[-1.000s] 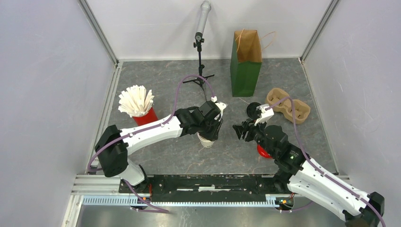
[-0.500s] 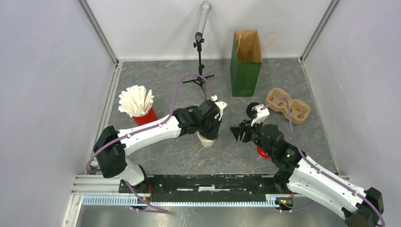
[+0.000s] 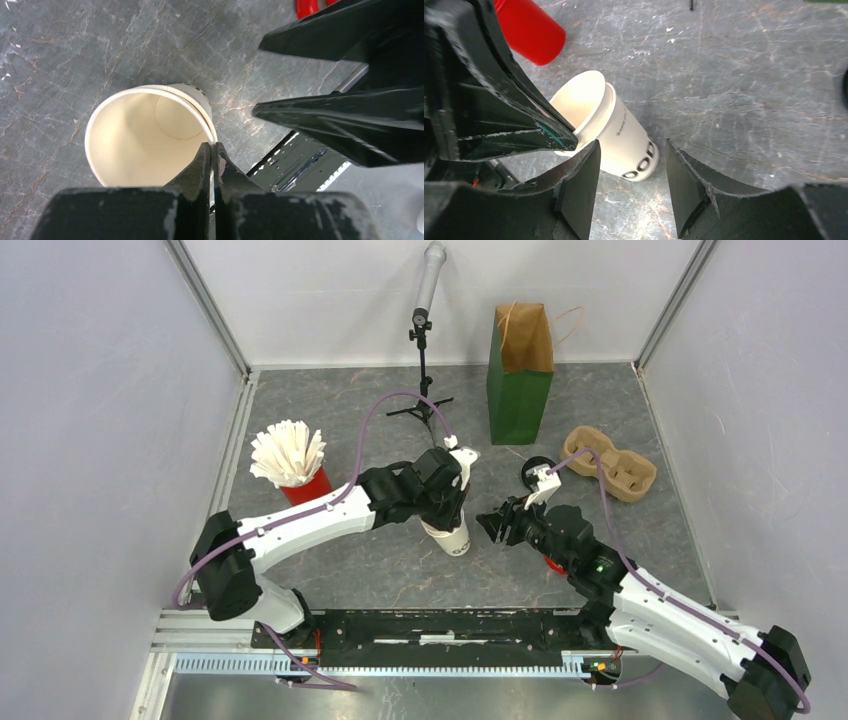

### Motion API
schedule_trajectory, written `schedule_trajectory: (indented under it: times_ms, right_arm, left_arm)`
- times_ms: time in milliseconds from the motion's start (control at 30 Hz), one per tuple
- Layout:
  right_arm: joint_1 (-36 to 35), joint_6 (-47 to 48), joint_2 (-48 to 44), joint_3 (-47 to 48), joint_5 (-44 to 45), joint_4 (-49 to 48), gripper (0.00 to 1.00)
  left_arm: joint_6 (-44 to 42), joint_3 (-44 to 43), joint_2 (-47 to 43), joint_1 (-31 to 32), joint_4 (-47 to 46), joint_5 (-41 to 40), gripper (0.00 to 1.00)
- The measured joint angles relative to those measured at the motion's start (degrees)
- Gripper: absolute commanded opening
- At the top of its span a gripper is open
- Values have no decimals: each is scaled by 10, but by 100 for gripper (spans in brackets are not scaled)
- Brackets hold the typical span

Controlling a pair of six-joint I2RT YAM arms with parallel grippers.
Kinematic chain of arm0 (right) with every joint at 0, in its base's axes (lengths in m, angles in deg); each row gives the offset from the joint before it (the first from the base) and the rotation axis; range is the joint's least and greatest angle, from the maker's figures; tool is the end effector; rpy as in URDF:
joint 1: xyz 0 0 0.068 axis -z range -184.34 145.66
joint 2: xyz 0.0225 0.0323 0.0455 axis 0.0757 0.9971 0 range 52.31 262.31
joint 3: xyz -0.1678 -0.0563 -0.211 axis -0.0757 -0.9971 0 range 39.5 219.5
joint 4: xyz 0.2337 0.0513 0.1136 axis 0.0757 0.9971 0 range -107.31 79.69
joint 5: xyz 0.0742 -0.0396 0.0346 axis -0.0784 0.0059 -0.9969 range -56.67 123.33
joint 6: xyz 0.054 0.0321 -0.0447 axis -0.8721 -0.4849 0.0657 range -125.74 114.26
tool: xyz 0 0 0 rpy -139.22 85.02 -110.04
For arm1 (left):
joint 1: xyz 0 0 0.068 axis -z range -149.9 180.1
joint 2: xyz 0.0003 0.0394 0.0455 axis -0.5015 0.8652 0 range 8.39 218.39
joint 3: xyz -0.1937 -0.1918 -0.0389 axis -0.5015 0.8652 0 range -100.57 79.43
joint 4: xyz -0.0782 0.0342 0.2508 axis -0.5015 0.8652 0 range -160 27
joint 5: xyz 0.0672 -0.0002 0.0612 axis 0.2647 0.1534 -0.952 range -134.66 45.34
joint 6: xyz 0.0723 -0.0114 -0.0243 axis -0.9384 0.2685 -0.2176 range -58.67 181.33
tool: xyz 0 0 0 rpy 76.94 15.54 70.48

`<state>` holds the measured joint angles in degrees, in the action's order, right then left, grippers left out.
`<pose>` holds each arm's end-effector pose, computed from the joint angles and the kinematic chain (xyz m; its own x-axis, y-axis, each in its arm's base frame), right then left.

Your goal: Pack the takeout coffee

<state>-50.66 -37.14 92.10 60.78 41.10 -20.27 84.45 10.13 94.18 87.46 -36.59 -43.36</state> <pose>0.1471 0.1414 0.2248 -0.4846 0.2400 -0.8411 -0.4383 0.7655 0.4710 0.1853 -0.2920 0.2596 -0.7130 0.3857 -0.5855 0.6196 0.7375 -0.2686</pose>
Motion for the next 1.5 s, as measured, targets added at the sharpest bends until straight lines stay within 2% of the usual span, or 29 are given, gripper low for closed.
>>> schedule_trajectory:
  times_ms: [300,567,1133,1500]
  right_arm:
    - [0,-75,54,-14,-57,-61,54]
    - [0,-118,61,-14,-68,-85,53]
    - [0,-140,87,-23,-63,-108,52]
    - [0,-143,98,-36,-54,-109,52]
  left_arm:
    - [10,3,-36,0,-28,-2,2]
    - [10,12,-36,0,-32,-3,2]
    - [20,44,-43,-1,-53,-1,2]
    - [21,48,-76,-1,-70,3,2]
